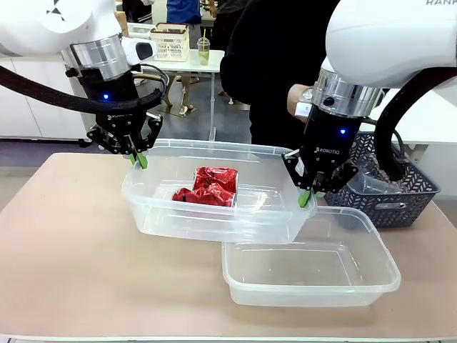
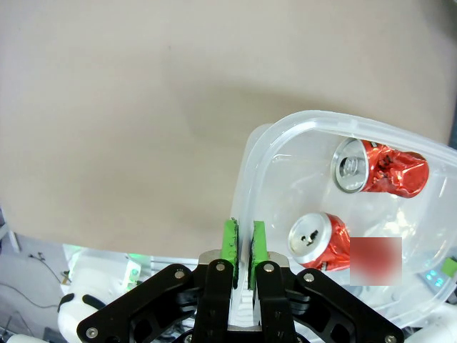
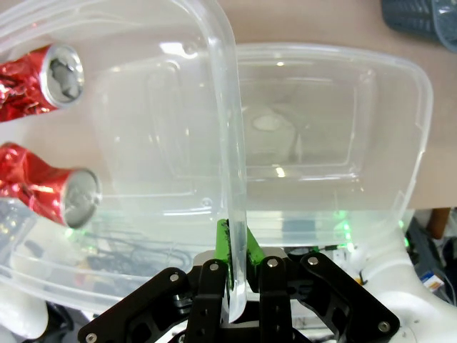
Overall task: Sort the waste into each basket.
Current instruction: Offer the picked Organizing box to the human.
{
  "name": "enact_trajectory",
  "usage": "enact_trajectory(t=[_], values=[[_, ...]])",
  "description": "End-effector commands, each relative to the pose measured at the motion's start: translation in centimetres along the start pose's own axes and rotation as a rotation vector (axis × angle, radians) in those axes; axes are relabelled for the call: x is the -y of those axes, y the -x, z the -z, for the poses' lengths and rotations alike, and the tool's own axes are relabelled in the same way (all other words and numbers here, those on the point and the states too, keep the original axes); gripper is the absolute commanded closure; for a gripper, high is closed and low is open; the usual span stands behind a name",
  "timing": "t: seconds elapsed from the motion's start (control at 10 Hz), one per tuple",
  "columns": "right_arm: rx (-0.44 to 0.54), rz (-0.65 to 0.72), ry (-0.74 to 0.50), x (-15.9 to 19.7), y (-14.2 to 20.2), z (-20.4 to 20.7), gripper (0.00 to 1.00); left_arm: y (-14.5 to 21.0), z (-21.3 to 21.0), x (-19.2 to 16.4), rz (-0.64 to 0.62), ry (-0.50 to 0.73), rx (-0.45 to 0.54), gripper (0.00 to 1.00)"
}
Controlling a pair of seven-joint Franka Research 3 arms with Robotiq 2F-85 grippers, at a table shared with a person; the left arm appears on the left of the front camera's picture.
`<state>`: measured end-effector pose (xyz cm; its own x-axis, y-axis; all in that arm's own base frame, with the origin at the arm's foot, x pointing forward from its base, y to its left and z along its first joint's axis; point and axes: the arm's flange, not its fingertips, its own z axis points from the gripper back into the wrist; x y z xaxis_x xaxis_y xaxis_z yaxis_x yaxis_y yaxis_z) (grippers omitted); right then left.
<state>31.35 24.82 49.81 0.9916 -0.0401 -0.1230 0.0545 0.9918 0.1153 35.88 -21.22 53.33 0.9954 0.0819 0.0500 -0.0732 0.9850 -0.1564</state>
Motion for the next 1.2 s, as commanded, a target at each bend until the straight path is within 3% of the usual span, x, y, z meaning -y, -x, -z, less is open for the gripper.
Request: enact_trajectory(t=[0.0,1.1], values=[[0.007,-0.018,0.009,-0.25,0.09,-0.55,0.94,0.12,-0.51,0.09,-0.008,0.013,0.009,0.91],[0.007,-0.018,0.009,-0.25,0.09,-0.55,0.94,0.12,-0.51,0.09,-0.008,0.013,0.009,0.91]])
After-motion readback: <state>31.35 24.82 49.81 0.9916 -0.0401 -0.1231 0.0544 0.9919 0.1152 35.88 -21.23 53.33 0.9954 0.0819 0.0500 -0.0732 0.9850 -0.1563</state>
